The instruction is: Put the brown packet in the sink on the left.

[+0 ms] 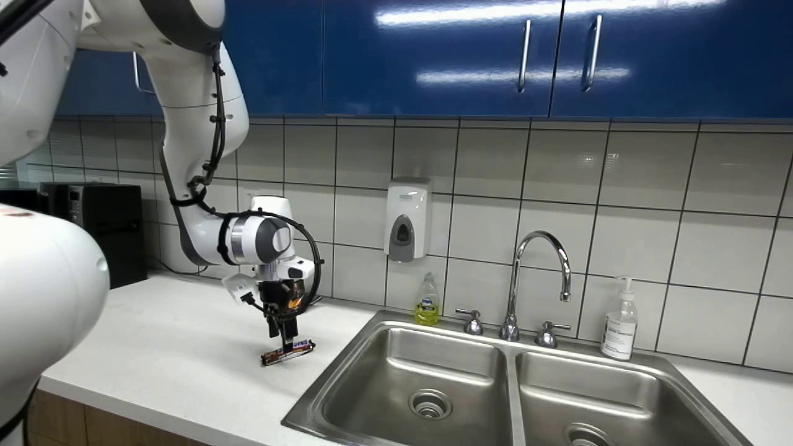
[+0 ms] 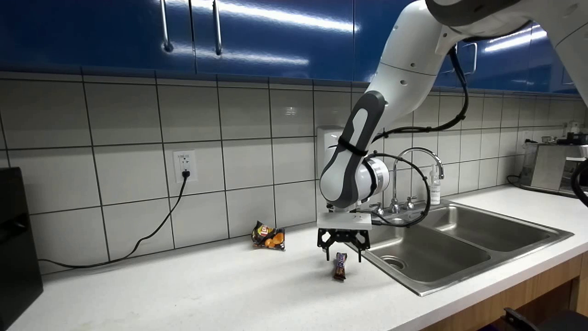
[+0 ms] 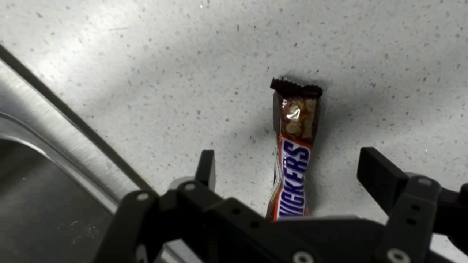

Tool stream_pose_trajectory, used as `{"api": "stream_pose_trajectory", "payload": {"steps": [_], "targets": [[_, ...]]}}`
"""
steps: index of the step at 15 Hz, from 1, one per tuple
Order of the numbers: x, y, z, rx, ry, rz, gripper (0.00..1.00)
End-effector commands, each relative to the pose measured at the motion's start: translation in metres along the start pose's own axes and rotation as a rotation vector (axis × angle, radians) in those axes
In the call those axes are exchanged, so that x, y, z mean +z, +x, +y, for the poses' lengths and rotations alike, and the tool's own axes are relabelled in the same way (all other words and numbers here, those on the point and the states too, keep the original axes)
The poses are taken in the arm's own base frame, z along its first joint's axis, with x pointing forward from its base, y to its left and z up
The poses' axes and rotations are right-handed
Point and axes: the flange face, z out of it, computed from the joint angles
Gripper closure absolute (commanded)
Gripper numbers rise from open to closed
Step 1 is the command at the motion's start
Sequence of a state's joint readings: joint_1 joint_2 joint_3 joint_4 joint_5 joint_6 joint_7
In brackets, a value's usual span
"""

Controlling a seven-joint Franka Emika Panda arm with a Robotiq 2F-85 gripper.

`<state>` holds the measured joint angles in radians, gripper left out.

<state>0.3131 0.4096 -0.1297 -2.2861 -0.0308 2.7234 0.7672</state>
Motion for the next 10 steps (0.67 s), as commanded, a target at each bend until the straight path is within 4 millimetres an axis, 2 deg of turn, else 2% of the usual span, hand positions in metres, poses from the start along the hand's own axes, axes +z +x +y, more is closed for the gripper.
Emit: {"api": "stream_pose_trajectory", "payload": {"steps": [1,10], "targets": [[0.005,0.005,-0.003,0.017,-0.020,0.000,0.00],[0.018,0.015,-0.005,0.020,-0.029,0.005,0.00]]}}
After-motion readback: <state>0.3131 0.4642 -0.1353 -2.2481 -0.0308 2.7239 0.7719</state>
